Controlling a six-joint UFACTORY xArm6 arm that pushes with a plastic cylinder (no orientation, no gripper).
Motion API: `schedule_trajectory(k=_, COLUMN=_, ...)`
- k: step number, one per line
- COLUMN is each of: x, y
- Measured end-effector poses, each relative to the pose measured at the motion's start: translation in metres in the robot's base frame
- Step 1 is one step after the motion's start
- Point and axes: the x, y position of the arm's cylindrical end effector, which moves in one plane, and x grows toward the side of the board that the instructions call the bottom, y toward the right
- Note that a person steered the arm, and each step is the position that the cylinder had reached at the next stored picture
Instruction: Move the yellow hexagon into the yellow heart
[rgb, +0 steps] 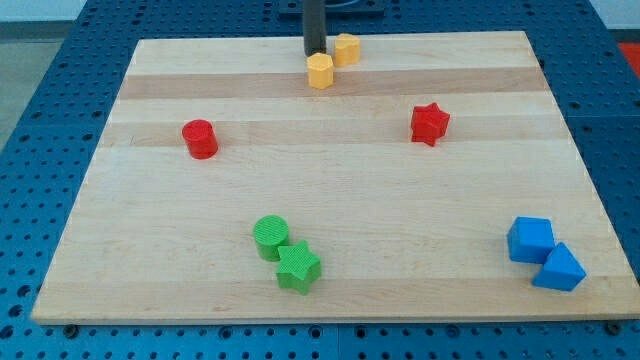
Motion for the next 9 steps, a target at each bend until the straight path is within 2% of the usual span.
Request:
schedule_trajectory(k=3, x=0.013, y=-0.092)
schedule_trajectory(k=5, x=0.058, y=-0.151)
schedule_trajectory(k=6, x=0.094, y=-0.144)
schedule_trajectory(k=7, x=0.106, y=-0.098)
schedule_trajectory(k=8, x=0.095, y=-0.050)
schedule_trajectory(k=9, x=0.086, y=-0.031)
